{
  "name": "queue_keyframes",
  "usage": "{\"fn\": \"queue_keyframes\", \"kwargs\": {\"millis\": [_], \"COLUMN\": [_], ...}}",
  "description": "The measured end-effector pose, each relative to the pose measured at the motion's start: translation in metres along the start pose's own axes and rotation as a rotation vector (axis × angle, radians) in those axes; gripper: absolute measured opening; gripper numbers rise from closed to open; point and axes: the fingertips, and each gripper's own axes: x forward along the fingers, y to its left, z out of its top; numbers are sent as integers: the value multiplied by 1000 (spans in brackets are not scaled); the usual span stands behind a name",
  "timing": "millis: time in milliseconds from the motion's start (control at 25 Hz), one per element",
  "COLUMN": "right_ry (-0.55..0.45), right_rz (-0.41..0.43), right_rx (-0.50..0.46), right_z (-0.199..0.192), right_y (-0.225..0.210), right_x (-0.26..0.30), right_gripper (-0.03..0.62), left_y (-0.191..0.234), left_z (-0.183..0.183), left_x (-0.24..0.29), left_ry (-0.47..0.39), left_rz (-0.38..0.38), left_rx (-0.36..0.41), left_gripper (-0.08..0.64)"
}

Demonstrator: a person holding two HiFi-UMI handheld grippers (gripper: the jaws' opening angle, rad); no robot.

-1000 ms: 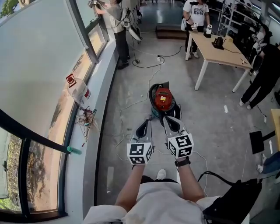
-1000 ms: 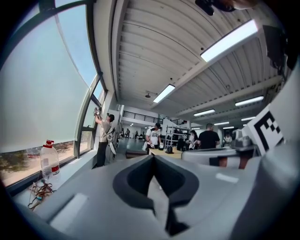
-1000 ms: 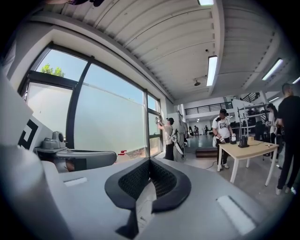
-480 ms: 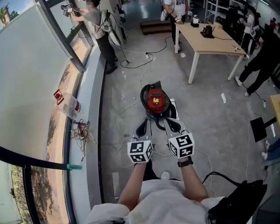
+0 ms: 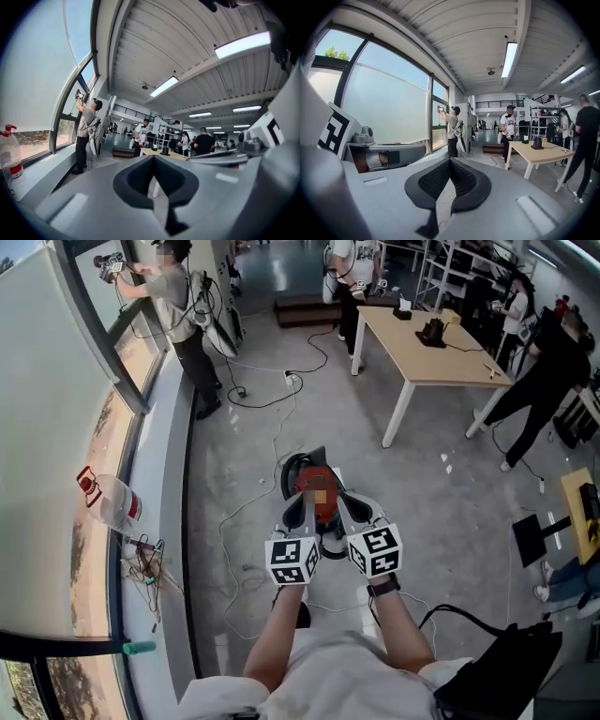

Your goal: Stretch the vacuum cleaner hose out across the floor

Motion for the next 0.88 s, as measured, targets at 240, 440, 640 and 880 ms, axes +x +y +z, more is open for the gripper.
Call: {"fn": "queue_keyframes", "kwargs": {"millis": [240, 440, 640, 880], "right_ry": [38, 106, 321, 495], "right_rz": [-15, 67, 73, 123], "right_rx": [54, 87, 125, 134], "right_z": [-13, -92, -208, -333], "right_y": [7, 9, 1, -11], "right_x": [98, 142, 172, 215], "right_gripper": [0, 0, 0, 0], "left_y": [96, 164, 183, 211], "left_z": [-22, -112, -220, -345], "left_x": [51, 88, 116, 165], "left_ry": [63, 237, 430, 582], "left_rz": [30, 68, 60, 116], "left_rx": [-20, -135, -183, -273], "left_gripper": [3, 3, 3, 38]}}
